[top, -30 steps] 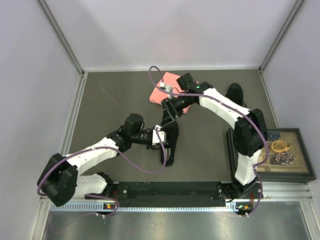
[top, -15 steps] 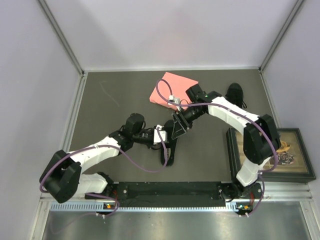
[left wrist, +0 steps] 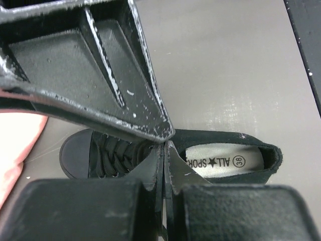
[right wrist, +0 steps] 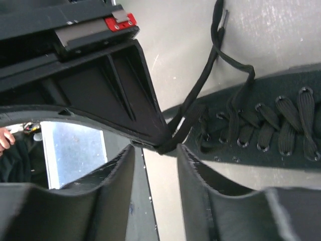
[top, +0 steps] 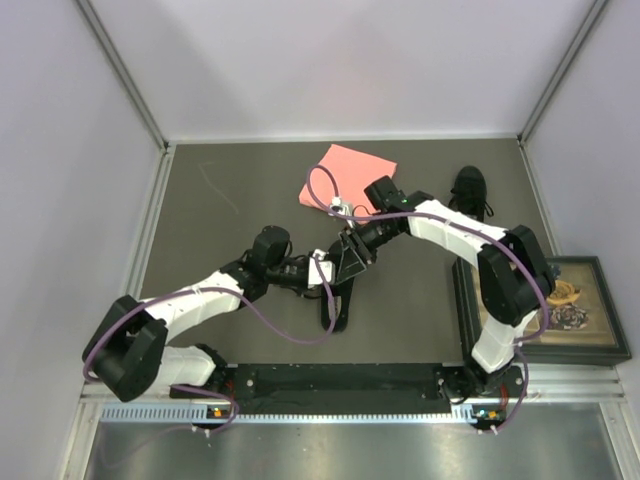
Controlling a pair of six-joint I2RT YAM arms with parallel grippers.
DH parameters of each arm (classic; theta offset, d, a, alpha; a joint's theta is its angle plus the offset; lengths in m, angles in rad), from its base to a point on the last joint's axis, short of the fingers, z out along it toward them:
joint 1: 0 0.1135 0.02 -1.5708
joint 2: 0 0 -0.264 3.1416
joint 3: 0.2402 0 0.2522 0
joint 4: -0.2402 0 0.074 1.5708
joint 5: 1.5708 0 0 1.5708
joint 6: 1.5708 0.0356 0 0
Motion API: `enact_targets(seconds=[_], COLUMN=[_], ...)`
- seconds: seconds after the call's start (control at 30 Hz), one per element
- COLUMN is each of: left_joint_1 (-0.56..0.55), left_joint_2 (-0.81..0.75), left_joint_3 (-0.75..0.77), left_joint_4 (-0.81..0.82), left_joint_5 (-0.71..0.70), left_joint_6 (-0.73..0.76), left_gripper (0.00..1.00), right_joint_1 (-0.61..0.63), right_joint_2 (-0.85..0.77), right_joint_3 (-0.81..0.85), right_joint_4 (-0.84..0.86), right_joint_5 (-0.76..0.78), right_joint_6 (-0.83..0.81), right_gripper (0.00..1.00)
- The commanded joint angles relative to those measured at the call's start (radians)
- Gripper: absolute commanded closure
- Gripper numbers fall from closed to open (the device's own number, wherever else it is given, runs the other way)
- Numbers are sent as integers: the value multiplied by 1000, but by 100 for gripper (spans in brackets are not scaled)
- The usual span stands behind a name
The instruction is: Tie the shoes
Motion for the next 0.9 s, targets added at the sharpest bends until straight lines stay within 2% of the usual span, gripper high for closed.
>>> enact_targets(seconds=[0.0, 0.47, 0.5, 0.53, 0.6, 0.7, 0.8, 0.87], left_joint_1=[7, 11, 11, 11, 11, 12, 11, 12], left_joint_2=[9, 12, 10, 7, 9, 8, 8, 7], left_joint_3=[-3, -5, -7, -7, -3, -7, -5, -7], left_joint_4=[60, 77, 79, 79, 71, 70, 70, 70], left_joint_5=[38, 49, 49, 52, 57, 63, 66, 66], left_joint_6=[8, -2, -2, -2, 2, 4, 4, 7], left_gripper=[100, 100, 100, 100, 100, 100, 100, 100], right_joint_1=[19, 27, 29, 27, 26, 26, 26, 26], right_joint_2=[14, 34, 37, 40, 36, 37, 37, 33], right_joint_3=[4, 0, 1, 0, -11, -17, -22, -23], right_joint_4=[63, 49, 48, 46, 57, 66, 82, 94], right_joint_5=[-41, -26, -6, 1, 12, -3, -24, -32], right_joint_6=[-5, -33, -30, -25, -19, 4, 12, 15], right_gripper=[64, 66, 65, 58, 52, 51, 70, 77])
